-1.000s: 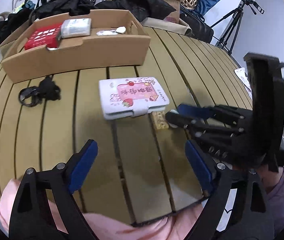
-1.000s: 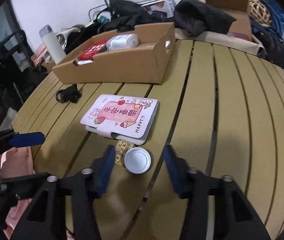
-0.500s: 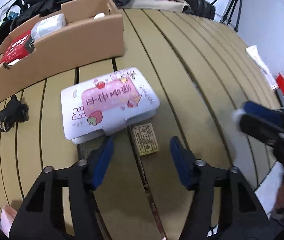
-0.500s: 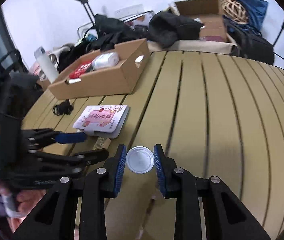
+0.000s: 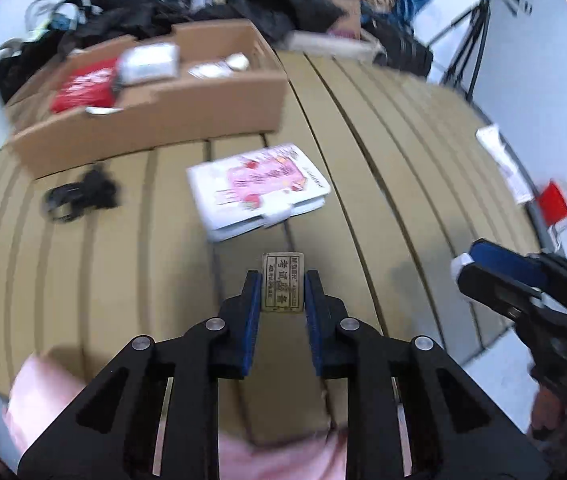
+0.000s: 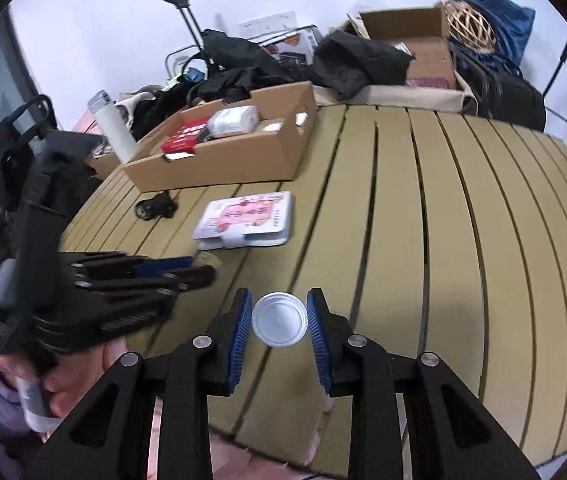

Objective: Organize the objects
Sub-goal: 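Carry the lid and gold box into the tray and open both grippers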

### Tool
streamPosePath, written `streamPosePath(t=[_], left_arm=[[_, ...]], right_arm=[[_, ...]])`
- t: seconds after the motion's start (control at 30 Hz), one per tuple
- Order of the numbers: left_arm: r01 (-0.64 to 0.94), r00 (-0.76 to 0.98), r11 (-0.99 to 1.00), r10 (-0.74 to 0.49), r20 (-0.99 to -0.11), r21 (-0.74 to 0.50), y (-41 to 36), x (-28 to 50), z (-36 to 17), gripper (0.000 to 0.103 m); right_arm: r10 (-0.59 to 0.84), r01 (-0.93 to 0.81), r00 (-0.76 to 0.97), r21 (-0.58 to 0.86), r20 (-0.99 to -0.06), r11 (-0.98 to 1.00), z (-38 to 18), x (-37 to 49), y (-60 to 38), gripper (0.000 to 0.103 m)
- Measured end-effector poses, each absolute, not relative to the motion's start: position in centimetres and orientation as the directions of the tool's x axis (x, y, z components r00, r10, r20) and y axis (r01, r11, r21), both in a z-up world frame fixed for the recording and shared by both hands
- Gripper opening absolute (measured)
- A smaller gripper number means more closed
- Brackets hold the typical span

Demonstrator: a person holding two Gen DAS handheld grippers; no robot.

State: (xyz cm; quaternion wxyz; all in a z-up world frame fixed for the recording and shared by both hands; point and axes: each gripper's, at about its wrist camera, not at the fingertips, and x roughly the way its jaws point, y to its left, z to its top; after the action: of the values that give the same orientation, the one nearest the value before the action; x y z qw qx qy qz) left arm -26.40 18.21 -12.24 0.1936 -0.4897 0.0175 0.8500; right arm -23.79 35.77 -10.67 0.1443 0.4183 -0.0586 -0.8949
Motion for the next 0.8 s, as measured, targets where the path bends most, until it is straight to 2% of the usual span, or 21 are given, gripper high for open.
streamPosePath(t=[0.3,0.47,0.57,0.63,0.8], left_arm=[[-0.205,-0.570,-0.958,0.282,-0.771,-0.199,7.7,-19.1,-7.0,0.018],[-0.196,-0.579,-0.951,0.308,-0.754,-0.239,5.7,-20.2,-6.4,0.018],[-0.220,-0.562,-0.929,0.370,-0.740,-0.297,5.2,-22.8,-5.3,0.018],[-0.260,-0.550,-0.908,0.419,-0.722,-0.329,5.3,-26.4,-3.9,0.018],[-0.331,-0.529,-0.893,0.443,-0.724,-0.305,7.9,-37.6,-1.0,0.018]], right_arm=[[-0.304,0.213,-0.612,0.218,-0.730,-0.952,-8.9,-17.7,30.7,0.031],[-0.297,0.173,-0.615,0.242,-0.730,-0.955,-8.8,-18.4,29.6,0.031],[-0.302,0.176,-0.619,0.247,-0.725,-0.953,-7.7,-19.9,29.6,0.031],[-0.284,0.202,-0.642,0.201,-0.712,-0.959,-6.1,-22.0,29.4,0.031],[-0.272,0.268,-0.680,0.115,-0.681,-0.957,-2.2,-30.8,29.2,0.031]])
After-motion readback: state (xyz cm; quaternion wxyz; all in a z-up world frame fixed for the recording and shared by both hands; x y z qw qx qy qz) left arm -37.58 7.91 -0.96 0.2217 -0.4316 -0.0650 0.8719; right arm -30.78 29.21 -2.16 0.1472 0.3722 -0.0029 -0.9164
